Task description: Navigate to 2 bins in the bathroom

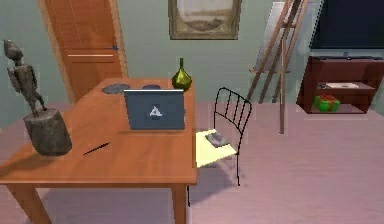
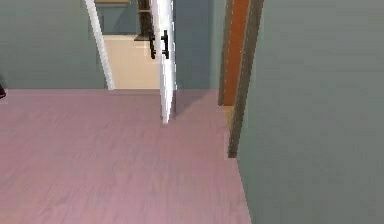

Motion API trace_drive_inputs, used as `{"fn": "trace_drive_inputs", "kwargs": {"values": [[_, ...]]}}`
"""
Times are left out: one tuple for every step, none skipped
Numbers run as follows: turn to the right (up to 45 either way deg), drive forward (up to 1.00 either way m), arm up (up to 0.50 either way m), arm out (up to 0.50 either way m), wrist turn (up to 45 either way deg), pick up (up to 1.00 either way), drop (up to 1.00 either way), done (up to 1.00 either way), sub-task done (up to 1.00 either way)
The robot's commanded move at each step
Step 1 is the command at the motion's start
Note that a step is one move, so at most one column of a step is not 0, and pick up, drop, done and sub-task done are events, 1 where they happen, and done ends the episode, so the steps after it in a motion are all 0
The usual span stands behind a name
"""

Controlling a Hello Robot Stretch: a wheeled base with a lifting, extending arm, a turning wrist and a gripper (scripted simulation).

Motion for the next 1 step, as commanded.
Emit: {"fn": "trace_drive_inputs", "kwargs": {"values": [[-45.0,0.0,0.0,0.0,0.0,0.0,0.0,0.0,0.0]]}}
